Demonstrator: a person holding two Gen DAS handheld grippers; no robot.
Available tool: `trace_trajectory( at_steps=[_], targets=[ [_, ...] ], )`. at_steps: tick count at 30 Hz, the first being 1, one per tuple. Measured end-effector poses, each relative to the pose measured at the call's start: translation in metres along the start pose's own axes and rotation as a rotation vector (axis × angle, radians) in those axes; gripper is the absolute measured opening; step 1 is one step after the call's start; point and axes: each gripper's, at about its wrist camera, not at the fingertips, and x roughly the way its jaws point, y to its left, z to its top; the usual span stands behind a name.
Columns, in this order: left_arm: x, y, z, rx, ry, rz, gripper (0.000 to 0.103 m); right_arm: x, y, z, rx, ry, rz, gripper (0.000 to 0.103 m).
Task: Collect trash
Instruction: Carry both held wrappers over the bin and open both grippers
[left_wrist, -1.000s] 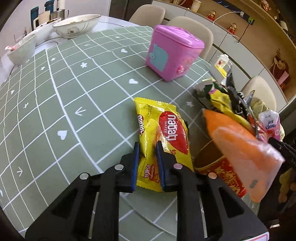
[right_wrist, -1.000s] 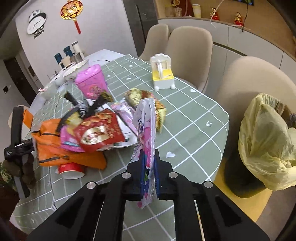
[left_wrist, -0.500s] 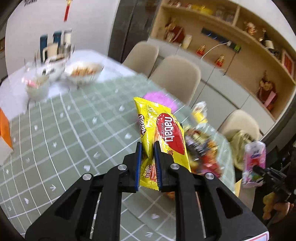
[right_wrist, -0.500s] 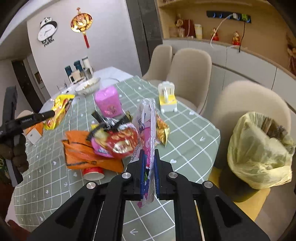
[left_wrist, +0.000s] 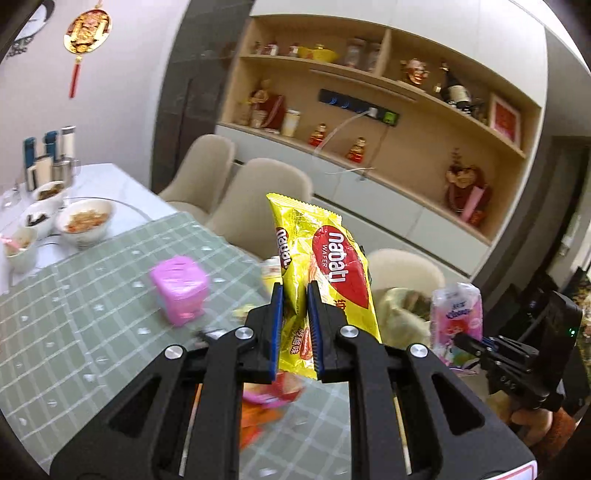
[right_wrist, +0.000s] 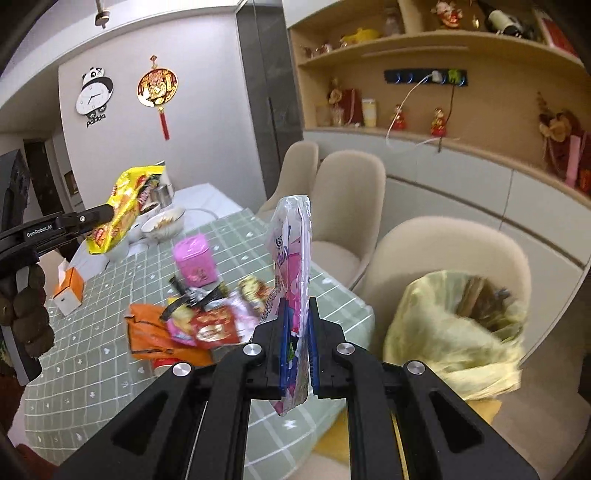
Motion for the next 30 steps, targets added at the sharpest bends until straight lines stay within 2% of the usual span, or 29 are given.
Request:
trace_trajectory(
  at_steps=[6,16,22,30],
  targets=[
    [0.045,-0.068,0.005,0.029,0.035,-0.091,0.013,-0.018,-0.050,0.012,-0.010,-0.037,-0.059,0.010],
    [0.147,-0.175,-0.004,0.073,0.147,-0.211,0.013,-0.036,-0.173,0.020,0.070,-0.072,-0.162,0.010],
    [0.202,-0.219,-0.013,0.090,0.204,-0.238,0.013,-0.027,-0.228,0.021,0.106,-0.056,-0.189,0.010],
    [0.260,-0.253,-0.032,0.077,0.252,-0.221,0.013,-0.007,-0.280,0.016,0.106,-0.016,-0.190,0.010]
  ],
)
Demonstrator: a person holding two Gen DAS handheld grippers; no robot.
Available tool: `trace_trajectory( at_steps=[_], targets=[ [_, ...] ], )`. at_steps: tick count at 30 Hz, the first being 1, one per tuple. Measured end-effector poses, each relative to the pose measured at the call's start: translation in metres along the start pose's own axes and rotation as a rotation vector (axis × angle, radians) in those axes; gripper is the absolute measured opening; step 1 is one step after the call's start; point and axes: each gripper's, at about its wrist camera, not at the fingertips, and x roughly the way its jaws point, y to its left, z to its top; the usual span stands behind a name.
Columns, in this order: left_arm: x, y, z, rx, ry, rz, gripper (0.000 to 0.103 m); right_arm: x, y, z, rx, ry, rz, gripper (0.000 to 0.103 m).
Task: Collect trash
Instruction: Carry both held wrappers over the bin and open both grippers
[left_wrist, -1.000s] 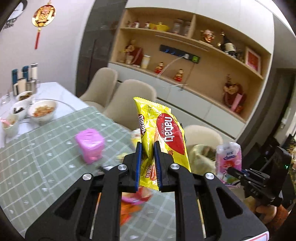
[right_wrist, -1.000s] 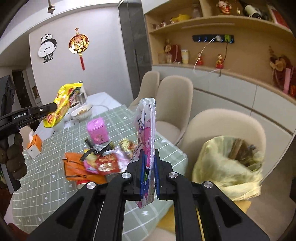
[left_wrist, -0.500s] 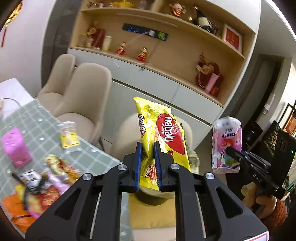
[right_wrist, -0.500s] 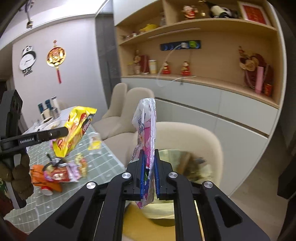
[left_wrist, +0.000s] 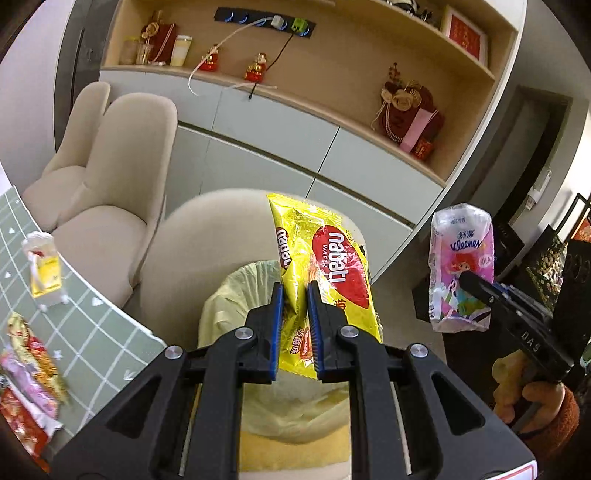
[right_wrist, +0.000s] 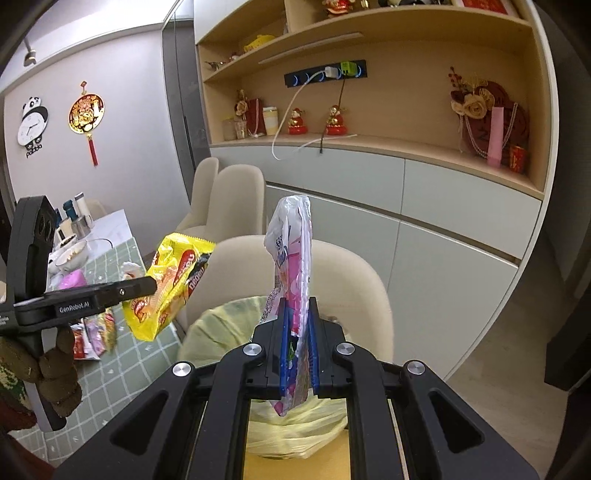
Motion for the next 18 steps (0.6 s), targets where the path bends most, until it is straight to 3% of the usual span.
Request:
trace_trajectory(
  at_steps=[9,18],
  targets=[
    [0.063,-0.017,-0.003,-0.004,0.080,0.048,0.013,0.031,-0.036,-0.002,0.038,0.048,0.039,0.010],
    [0.096,-0.017,-0.009,-0.008,0.136,0.074,0.013,0.049,-0.045,-0.003,0.057,0.057,0.073,0.010]
  ],
)
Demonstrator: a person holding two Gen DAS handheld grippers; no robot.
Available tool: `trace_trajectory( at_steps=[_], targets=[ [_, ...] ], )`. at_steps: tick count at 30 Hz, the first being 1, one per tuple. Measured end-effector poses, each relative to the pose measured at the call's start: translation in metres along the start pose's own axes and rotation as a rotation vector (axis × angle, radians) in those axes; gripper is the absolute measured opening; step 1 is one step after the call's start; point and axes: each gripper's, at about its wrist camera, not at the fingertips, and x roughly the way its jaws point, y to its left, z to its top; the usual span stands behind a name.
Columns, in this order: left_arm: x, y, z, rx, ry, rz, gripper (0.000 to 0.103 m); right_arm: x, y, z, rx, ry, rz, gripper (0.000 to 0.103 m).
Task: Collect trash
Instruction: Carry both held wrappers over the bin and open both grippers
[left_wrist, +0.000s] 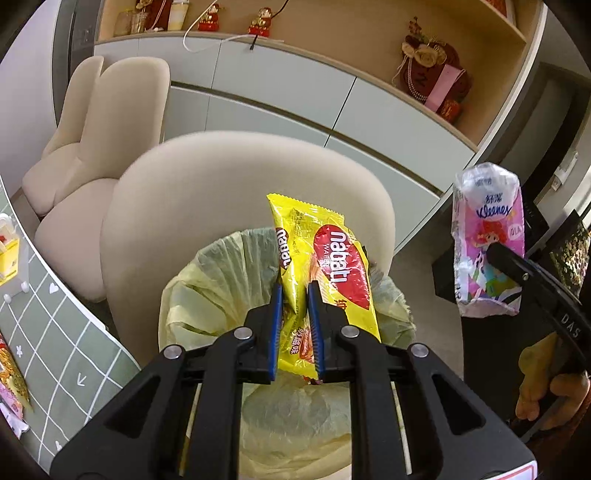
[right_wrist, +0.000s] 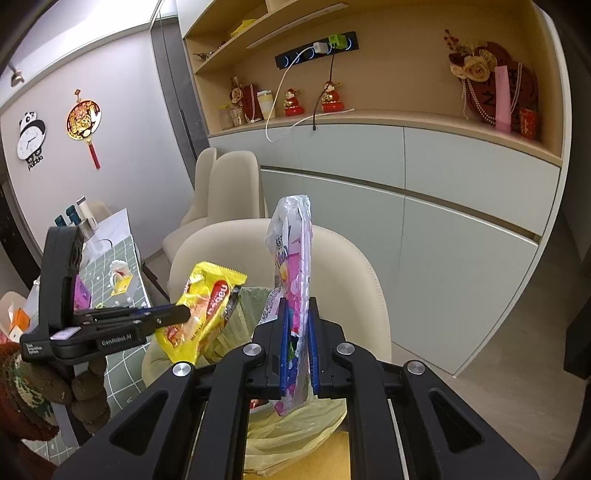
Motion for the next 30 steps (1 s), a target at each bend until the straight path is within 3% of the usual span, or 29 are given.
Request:
trace_trajectory(
  at_steps=[4,8,11,30],
  targets=[
    [0.011,0.004,-0.003,-0.015,0.027,-0.022,0.014,0.007,-0.002,0.001,0.001,0.007,0.009,0.010],
    [0.014,0.008,-0.003,-0.034,0.031,0.003,0.031,0.013,0.000,0.001,0.010,0.015,0.019,0.010],
    [0.006,0.016,-0.004,-0.061,0.026,-0.001,0.036,0.018,0.006,0.002,-0.002,0.020,0.028,0.010],
    [-0.078,0.061,-0.039,-0.123,-0.027,0.089,0.043,0.079,0.055,-0.019,-0.063,0.152,0.114,0.011]
  ],
)
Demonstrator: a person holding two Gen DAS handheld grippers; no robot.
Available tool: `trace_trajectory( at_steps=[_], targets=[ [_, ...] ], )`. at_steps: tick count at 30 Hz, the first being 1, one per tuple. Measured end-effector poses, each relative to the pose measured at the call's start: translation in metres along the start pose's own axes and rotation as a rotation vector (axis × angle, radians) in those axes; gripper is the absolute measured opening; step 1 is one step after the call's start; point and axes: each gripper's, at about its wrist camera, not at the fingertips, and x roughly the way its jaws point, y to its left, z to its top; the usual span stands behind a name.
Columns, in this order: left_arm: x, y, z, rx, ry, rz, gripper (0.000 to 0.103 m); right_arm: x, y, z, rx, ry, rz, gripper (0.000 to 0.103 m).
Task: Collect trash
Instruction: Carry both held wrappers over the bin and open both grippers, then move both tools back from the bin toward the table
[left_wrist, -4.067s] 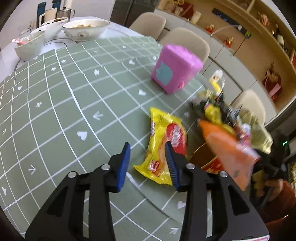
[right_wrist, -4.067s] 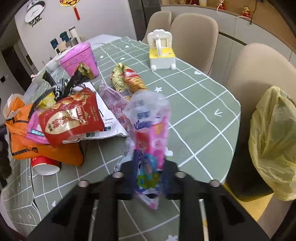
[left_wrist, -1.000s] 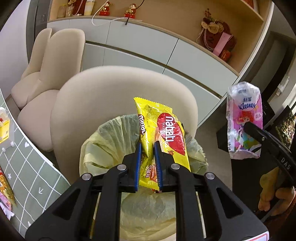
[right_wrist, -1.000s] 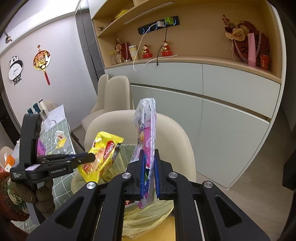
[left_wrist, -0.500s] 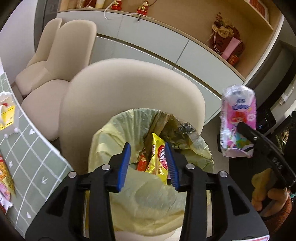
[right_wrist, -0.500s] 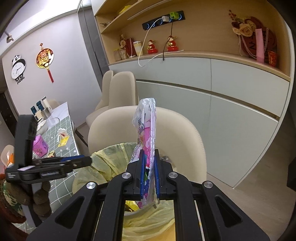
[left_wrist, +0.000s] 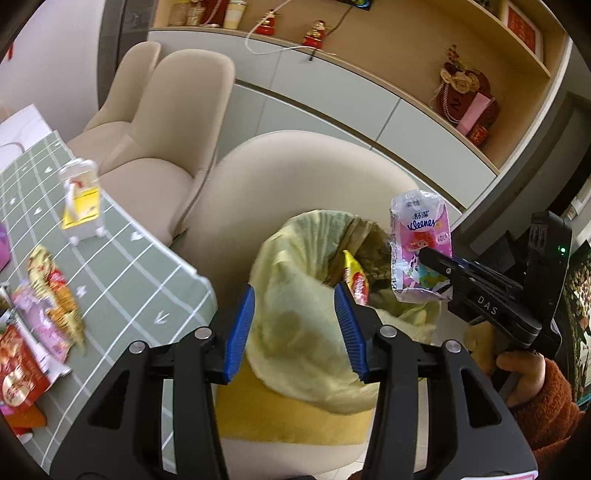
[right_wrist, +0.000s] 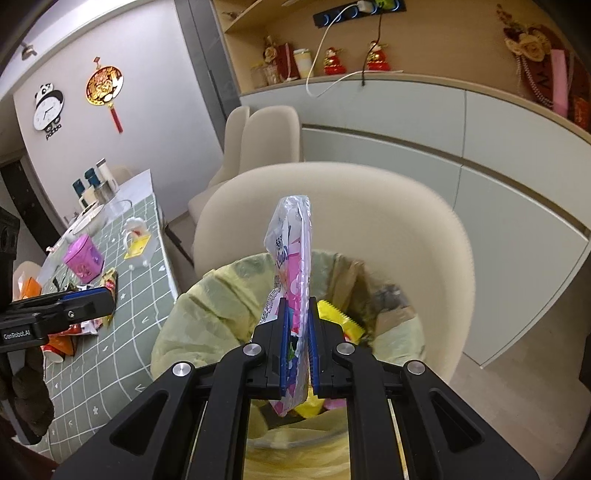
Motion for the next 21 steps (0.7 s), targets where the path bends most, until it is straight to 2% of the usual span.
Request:
trace_trajectory(
  at_steps=[3,5,6,16,21],
  targets=[
    [-0.007,0.011,-0.005,-0.025,0.002,0.010,0.043,0.005,0.006,-0.002,-0.011,0.012,-0.033,0.017],
    [-0.011,0.015,-0.008,-0.034,0.001,0.013,0.043,0.004,0.010,-0.004,-0.008,0.007,-0.035,0.041],
    [-0.012,0.017,-0.010,-0.035,0.002,0.013,0.043,0.002,0.011,-0.005,-0.001,-0.003,-0.027,0.043],
    [-0.043,0.039,-0.030,-0.049,-0.005,-0.016,0.044,-0.037,0.040,-0.017,0.030,-0.073,-0.062,0.044],
    [-0.081,0.063,-0.044,-0.032,-0.043,0.013,0.044,-0.060,0.074,-0.031,0.033,-0.108,-0.064,0.051]
  ],
)
